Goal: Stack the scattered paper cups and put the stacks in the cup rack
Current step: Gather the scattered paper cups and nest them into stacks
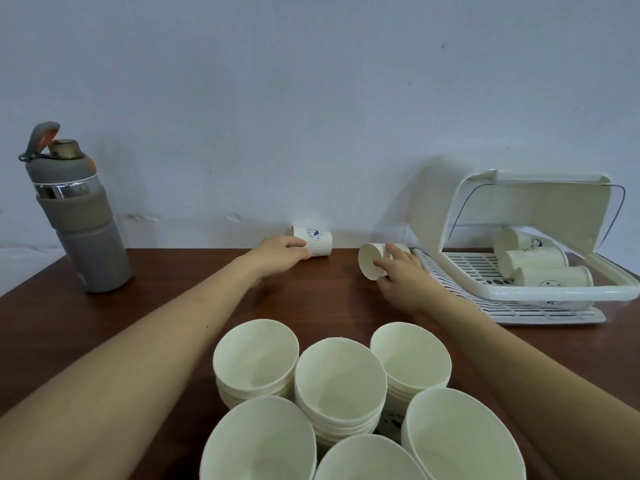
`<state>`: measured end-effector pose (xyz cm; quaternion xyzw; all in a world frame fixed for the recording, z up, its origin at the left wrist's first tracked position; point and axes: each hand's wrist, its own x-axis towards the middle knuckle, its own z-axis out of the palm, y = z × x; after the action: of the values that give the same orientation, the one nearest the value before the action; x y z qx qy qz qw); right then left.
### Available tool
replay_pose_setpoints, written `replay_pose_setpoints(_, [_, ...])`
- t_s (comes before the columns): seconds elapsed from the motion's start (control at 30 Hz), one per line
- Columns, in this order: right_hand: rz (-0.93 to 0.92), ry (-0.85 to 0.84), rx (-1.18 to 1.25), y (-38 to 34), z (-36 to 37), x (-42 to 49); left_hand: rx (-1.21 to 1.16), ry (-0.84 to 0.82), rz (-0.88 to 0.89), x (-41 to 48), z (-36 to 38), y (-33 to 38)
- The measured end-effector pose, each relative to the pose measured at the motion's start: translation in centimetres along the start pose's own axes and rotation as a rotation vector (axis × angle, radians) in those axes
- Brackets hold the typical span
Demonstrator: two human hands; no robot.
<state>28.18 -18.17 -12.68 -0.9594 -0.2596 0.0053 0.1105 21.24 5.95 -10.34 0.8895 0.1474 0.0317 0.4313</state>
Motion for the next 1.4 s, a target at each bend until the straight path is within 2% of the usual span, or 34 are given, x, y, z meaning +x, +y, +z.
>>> replay_pose_setpoints(0.17, [-0.014,0.052,0.002,1.3,0.6,-0.4,-0.051,-0.062,-0.057,1.2,0.8,0.2])
replay_pose_setpoints(0.37, [-0.046,0.091,0.043,1.6,-0.1,-1.0,-0.007,-0.049,-0.018,1.2,1.3,1.0])
replay_pose_setpoints(0.57, [0.033,-0.089,0.026,0.1,-0.8,1.0,0.099,0.063,0.069,-0.8,0.0,2.0])
replay_pose_setpoints(0.63, [0.058,-0.097,0.054,0.0,-1.1,1.0,0.125,0.104,0.089,-1.9,-0.9,2.2])
replay_pose_setpoints(0.83, [0.073,0.113,0.184,0.2,-3.0,-1.4,0.077,0.233,0.142,-5.6,-2.9,2.9])
replay_pose_setpoints(1.0, [0.032,0.336,0.359,-1.3,-5.7,-5.5,-0.014,0.356,0.304,-9.8,-3.0,5.4])
replay_pose_setpoints(1.07, [-0.004,0.39,0.39,-2.2,-6.9,-7.3,-0.087,0.357,0.353,-11.4,-3.0,6.6])
replay_pose_setpoints(1.27, [-0.129,0.432,0.488,-4.3,-10.2,-13.5,-0.231,0.314,0.48,-16.3,-2.7,9.0])
replay_pose_setpoints(1.4, [-0.181,0.445,0.498,-4.5,-11.9,-17.1,-0.144,0.274,0.542,-19.8,-2.7,10.0])
